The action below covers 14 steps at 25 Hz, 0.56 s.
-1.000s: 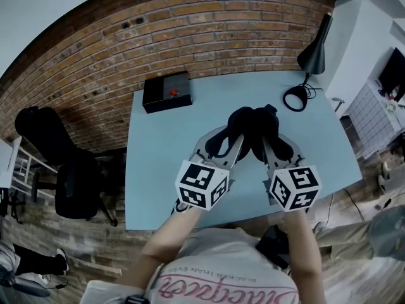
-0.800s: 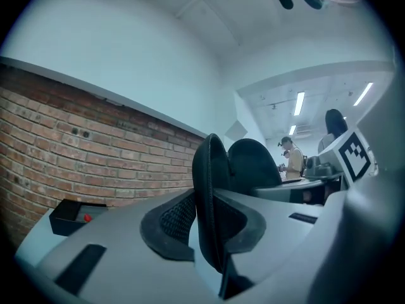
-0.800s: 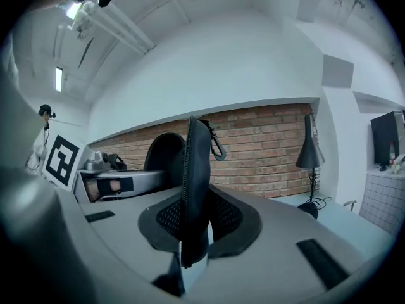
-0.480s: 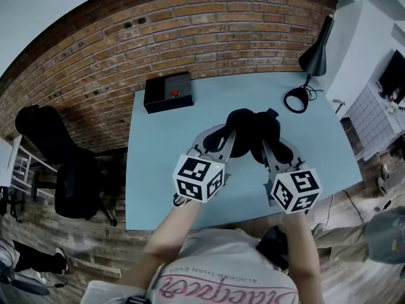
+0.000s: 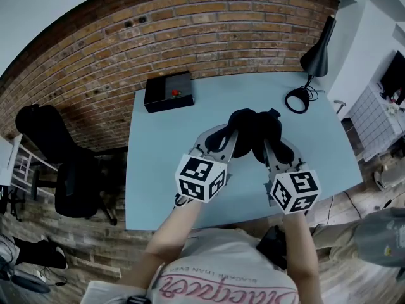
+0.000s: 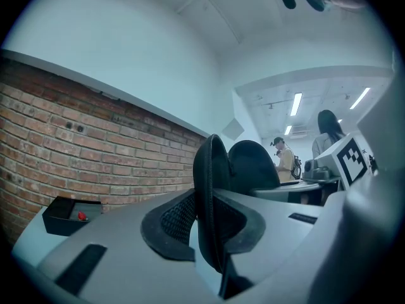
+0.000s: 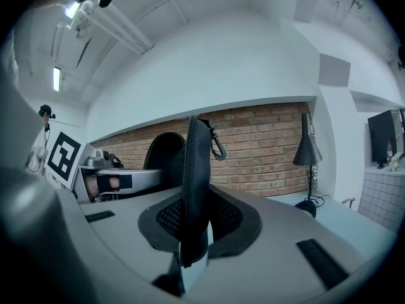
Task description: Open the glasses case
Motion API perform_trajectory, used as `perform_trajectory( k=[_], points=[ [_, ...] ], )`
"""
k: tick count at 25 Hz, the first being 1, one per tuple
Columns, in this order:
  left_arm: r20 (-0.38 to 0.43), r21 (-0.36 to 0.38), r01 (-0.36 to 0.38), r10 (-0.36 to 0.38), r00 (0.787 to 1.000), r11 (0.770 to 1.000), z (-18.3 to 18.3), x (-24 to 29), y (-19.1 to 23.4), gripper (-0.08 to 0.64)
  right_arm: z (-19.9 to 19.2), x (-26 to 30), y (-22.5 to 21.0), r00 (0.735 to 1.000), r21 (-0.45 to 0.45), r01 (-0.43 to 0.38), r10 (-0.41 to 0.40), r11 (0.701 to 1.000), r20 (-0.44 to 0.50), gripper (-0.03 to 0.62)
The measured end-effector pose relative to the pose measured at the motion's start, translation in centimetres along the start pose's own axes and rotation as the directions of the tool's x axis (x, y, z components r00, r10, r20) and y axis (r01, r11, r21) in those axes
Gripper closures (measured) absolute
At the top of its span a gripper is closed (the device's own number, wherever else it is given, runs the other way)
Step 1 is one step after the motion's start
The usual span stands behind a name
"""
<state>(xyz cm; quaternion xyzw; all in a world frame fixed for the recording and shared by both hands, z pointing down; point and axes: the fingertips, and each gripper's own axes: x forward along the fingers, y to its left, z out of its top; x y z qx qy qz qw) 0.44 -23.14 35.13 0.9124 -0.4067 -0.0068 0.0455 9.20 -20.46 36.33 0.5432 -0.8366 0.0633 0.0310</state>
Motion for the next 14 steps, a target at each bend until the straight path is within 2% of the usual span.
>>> perform_trajectory(
  k=[14],
  points=[
    [-0.002,0.01,0.047,-0.047,0.999,0.999,0.57,0.25,-0.04,0.509,0.45,0.06,-0.24,1.0,0.004,-0.024,0.024,1.0,-0.003,0.54]
  ],
)
